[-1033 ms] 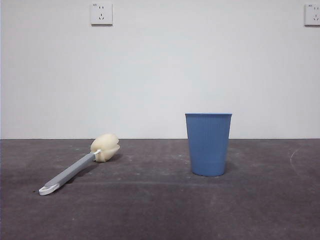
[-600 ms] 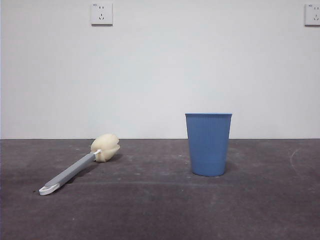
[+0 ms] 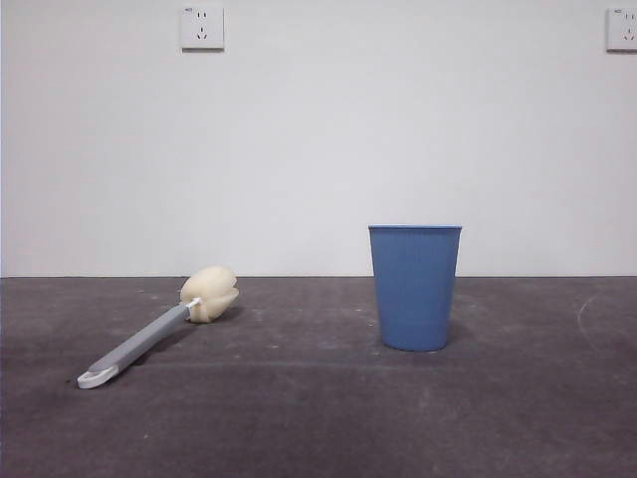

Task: Pick up the cup brush,pick up the cup,insert the brush into the cup,clean the cup,put the cup brush back,put the cup back to the fixed position on the table

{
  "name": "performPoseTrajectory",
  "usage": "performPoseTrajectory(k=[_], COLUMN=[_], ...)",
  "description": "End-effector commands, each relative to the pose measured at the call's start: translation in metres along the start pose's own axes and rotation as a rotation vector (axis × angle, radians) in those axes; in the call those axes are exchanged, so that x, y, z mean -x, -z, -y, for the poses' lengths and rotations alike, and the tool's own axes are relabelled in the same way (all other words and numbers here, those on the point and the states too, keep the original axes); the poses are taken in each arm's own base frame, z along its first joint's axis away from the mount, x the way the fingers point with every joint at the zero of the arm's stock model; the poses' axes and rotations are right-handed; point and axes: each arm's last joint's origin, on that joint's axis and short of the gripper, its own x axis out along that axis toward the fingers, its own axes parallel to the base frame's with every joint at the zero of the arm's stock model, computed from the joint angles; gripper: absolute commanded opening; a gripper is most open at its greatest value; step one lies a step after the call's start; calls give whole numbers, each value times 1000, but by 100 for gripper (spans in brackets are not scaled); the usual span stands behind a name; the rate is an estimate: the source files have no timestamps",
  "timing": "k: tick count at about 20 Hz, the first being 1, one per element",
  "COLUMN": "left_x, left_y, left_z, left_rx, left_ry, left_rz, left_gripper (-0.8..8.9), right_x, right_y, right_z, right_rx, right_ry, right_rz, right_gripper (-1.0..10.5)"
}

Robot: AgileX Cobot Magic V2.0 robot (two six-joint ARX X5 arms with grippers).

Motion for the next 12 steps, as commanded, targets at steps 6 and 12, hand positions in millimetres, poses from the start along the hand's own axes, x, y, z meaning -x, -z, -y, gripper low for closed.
performPoseTrajectory(k=[6,12], left_x=[-27,-96], left_y=[-20,-44], left_z=[-8,-10], left_rx=[-6,7], left_ry=[36,-38], left_rz=[-43,-190], left_gripper=[621,621], right_x=[-9,-17], right_y=[-7,-15], right_z=[6,11], right_rx=[-38,-85], right_ry=[-5,-35], right_rz=[-13,-12], right_gripper=[617,617])
